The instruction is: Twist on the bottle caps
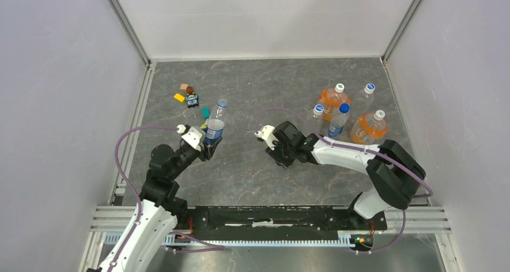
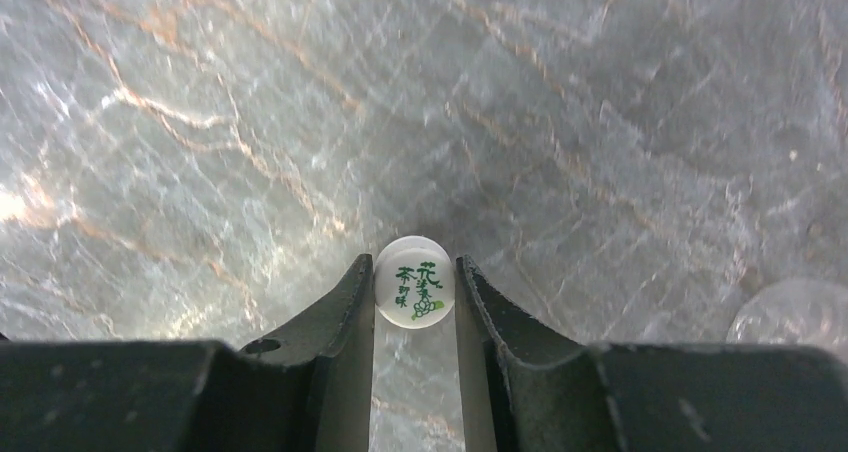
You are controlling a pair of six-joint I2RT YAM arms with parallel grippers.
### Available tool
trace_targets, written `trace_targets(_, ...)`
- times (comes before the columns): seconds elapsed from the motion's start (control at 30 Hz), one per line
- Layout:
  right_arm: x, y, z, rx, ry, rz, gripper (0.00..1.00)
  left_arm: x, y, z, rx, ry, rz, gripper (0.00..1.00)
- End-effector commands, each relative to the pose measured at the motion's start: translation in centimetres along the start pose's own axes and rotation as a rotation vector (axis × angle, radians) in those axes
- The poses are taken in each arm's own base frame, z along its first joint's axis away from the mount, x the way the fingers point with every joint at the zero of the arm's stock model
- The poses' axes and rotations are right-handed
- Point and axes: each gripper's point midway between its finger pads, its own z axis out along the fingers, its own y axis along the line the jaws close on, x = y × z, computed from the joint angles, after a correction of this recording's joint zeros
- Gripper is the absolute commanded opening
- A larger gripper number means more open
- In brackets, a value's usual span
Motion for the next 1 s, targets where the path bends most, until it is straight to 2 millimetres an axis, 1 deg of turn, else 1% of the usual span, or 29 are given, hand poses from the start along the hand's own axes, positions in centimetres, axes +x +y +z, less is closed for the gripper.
trace_targets(0.0, 1.1, -0.2, -1.1, 0.040, -0.006, 0.003, 0.23, -0.8, -2.0, 0.3, 0.126, -0.061, 0.056, 0.56)
trace_targets(0.13, 2.1, -0.1, -1.2, 0.037, 0.015, 0.002, 0.24, 0.3, -4.3, 0.0, 0.258, -0.088, 0.150, 0.53)
trace_targets(0.3, 3.3, 0.2, -1.1, 0.031, 0.046, 0.006, 0.28, 0.7, -6.3, -0.4, 0.370, -0.120, 0.208, 0.53)
trace_targets(0.37, 3.5, 0.3, -1.3, 0.029, 0.054, 0.006, 0.33, 1.0, -6.9, -0.6, 0.413, -0.119, 0.230, 0.52)
trace_targets(0.47, 3.4, 0.5, -1.9, 0.025, 0.056, 0.004, 0.46, 1.6, -7.8, -0.7, 0.466, -0.111, 0.257, 0.50)
trace_targets(0.5, 3.2, 0.6, -2.2, 0.024, 0.056, 0.003, 0.49, 1.8, -7.9, -0.8, 0.474, -0.106, 0.262, 0.49)
trace_targets(0.53, 3.2, 0.4, -2.5, 0.044, 0.062, 0.005, 0.55, 1.9, -8.0, -0.8, 0.479, -0.099, 0.267, 0.49)
trace_targets(0.6, 3.0, 0.3, -2.9, 0.055, 0.070, 0.007, 0.60, 2.1, -8.0, -0.9, 0.477, -0.090, 0.284, 0.48)
trace_targets(0.67, 2.7, 0.2, -3.3, 0.060, 0.077, 0.008, 0.64, 2.1, -7.8, -0.9, 0.468, -0.084, 0.295, 0.48)
trace_targets(0.8, 2.3, 0.1, -3.5, 0.067, 0.112, 0.008, 0.65, 2.2, -7.4, -0.9, 0.440, -0.078, 0.311, 0.48)
trace_targets(0.97, 2.5, 0.2, -3.0, 0.061, 0.173, 0.003, 0.61, 2.3, -7.4, -1.0, 0.438, -0.075, 0.323, 0.47)
